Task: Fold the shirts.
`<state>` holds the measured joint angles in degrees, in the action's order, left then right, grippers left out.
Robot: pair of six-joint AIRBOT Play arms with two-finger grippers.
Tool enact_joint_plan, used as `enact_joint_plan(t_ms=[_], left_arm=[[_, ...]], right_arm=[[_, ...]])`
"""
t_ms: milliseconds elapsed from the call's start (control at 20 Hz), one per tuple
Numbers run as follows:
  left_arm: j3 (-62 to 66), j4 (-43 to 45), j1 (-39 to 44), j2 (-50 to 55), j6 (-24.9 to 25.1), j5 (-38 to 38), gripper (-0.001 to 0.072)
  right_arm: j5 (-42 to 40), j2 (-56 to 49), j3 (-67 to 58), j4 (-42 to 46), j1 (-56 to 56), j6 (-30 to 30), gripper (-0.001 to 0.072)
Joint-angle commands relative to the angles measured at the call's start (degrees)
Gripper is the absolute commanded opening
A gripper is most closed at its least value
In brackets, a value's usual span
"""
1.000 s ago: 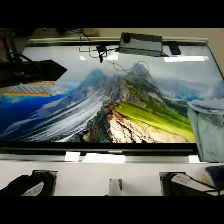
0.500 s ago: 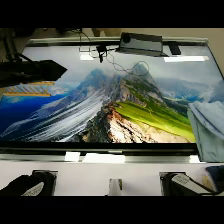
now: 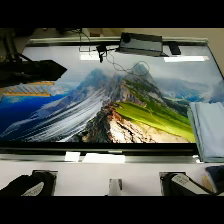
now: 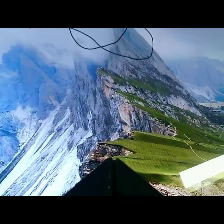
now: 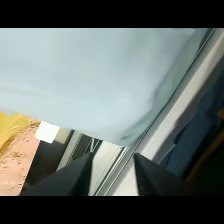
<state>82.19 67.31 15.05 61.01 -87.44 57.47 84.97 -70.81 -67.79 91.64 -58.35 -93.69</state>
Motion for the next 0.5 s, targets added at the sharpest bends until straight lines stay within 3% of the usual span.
enact_joint_plan(t_ms=[0, 150, 250, 350, 400, 450], left_arm=[[0.2, 0.0, 0.0, 0.0, 0.0, 0.0, 0.0029], [3.0, 5.0, 0.4, 0.7, -0.1, 0.0, 0.0025], [8.1, 22.5, 2.7, 4.4, -4.4, 1.9, 0.0025], [13.4, 36.3, 4.1, 11.1, -9.5, 10.3, 0.0027], [15.5, 36.5, 4.0, 14.5, -9.4, 16.3, 0.0032], [16.7, 36.1, 4.0, 17.7, -9.4, 23.2, 0.0141]], right_arm=[[-2.6, 0.1, -1.5, 2.5, 0.0, 4.0, 0.05], [-8.3, 0.1, -12.7, -5.4, 1.9, 10.7, 0.0499], [-14.3, 0.1, -20.8, -6.7, 9.6, 11.6, 0.0498], [-17.6, 0.1, -24.0, -6.7, 20.5, 11.6, 0.0501], [-17.6, -0.2, -23.9, -6.5, 26.8, 9.6, 0.0545], [-15.8, -1.6, -23.9, -6.5, 32.1, 5.6, 0.0609]])
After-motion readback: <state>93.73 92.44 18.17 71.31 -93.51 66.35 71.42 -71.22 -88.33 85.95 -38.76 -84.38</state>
